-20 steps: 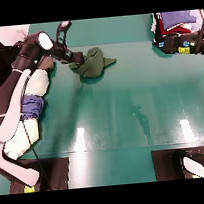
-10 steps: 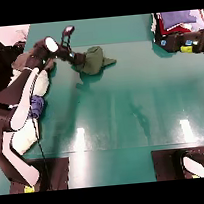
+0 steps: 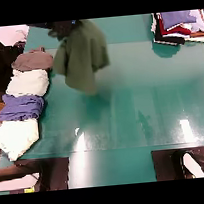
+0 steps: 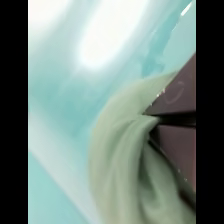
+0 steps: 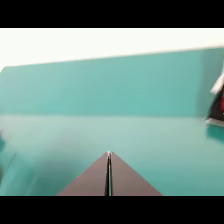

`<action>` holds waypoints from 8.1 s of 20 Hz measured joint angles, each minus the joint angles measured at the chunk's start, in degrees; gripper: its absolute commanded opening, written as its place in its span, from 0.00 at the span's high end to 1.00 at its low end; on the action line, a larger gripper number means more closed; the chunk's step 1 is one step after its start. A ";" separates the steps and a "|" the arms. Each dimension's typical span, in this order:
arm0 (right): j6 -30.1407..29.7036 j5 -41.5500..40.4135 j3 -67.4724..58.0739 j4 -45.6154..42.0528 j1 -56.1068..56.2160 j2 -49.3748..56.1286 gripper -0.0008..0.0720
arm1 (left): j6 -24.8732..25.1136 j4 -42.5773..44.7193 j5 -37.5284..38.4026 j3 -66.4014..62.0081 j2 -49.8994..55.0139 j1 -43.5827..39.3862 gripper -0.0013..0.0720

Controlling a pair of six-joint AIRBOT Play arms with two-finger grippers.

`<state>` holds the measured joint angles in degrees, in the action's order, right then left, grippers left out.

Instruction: Fold the shirts.

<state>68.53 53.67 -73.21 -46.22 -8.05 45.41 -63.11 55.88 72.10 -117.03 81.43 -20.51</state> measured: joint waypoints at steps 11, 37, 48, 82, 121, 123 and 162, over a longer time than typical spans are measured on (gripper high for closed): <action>-0.02 4.74 0.02 0.13 -4.55 -3.91 0.96 | -5.51 5.42 0.15 26.12 -3.10 0.13 0.03; 0.00 5.88 0.04 -0.46 10.93 7.43 0.96 | -1.20 -8.04 -19.52 81.50 -14.47 4.35 0.95; 3.17 14.10 1.55 -4.39 12.35 20.50 0.26 | -4.09 2.40 -1.40 56.89 -18.51 14.14 0.95; 7.74 24.17 -41.18 -23.78 22.49 17.29 0.97 | -10.71 -7.39 8.35 14.25 -30.27 15.47 0.95; 11.02 25.86 -6.05 -20.72 13.51 28.98 0.46 | 6.43 -10.67 -13.22 64.76 -2.43 20.06 0.31; 10.91 25.86 -3.52 -20.68 12.72 27.12 0.46 | 8.68 -12.31 -14.91 66.42 -1.97 18.10 0.31; 3.69 14.88 -7.41 -8.79 -6.08 15.21 0.97 | -3.67 -8.96 -1.81 25.86 -17.40 22.69 0.95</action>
<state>72.23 68.55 -80.62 -55.00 -14.13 60.62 -66.78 46.92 70.28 -91.18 64.03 2.17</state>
